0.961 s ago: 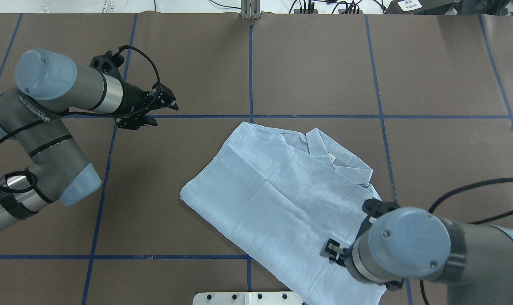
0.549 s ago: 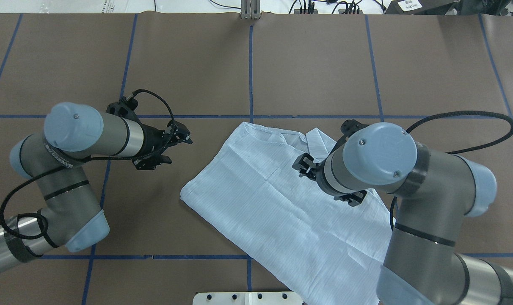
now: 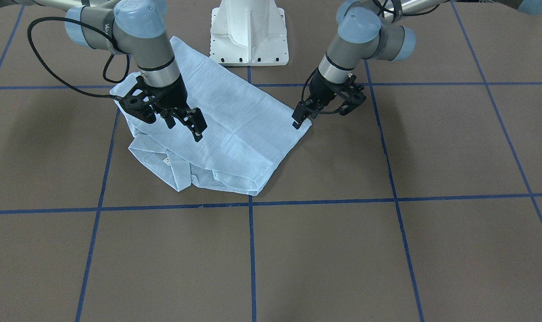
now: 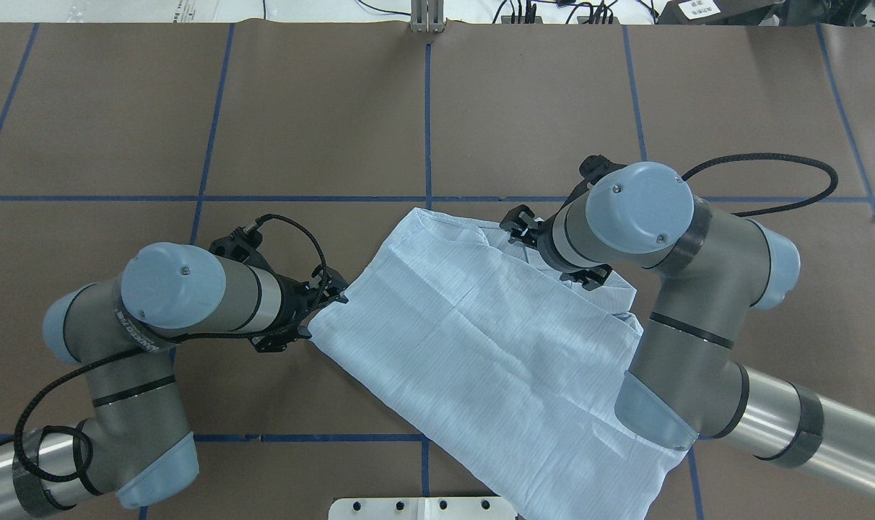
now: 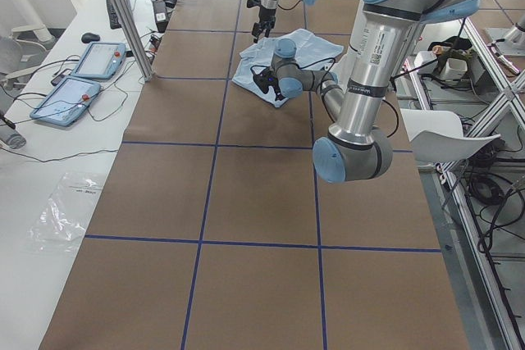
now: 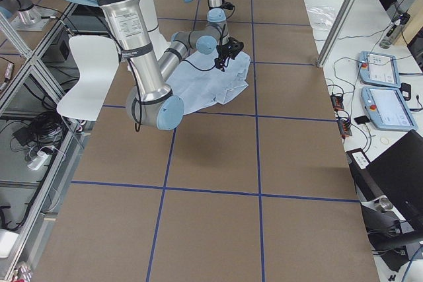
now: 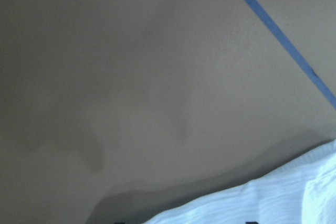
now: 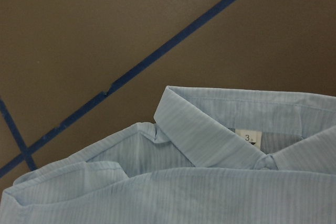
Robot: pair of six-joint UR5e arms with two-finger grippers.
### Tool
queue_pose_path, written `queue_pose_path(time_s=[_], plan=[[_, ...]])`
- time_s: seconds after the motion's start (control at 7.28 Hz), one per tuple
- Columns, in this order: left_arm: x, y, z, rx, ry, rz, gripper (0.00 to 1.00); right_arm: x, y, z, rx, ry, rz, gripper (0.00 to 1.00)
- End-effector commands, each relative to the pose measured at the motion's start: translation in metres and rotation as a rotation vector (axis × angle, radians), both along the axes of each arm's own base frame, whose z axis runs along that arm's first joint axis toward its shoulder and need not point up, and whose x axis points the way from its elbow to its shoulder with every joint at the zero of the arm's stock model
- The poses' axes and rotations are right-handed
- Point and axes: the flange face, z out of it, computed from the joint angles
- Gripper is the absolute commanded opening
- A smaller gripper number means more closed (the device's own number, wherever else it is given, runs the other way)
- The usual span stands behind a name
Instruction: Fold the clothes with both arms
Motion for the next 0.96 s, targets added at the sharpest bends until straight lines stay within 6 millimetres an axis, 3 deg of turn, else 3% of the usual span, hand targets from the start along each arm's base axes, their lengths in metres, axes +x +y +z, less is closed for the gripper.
queue_pose_path(time_s=[0.0,0.27,0.41,0.55,0.82], plan=[[0.030,0.028,0.010,-0.011,-0.037,0.038,0.80,0.002,-0.007,0.008,-0.002,0.010,0.009,1.00],[0.031,0.028,0.013,-0.008,-0.040,0.040,0.75,0.001,-0.007,0.007,0.000,0.008,0.009,1.00],[0.030,0.027,0.012,-0.004,-0.040,0.032,0.50,0.001,-0.007,0.003,-0.001,0.002,0.012,1.00],[0.030,0.024,0.012,0.008,-0.045,0.010,0.04,0.001,-0.007,0.002,-0.001,-0.002,0.014,1.00],[0.021,0.011,0.014,0.020,-0.050,-0.014,0.00,0.002,-0.006,0.003,-0.004,-0.001,0.016,1.00]])
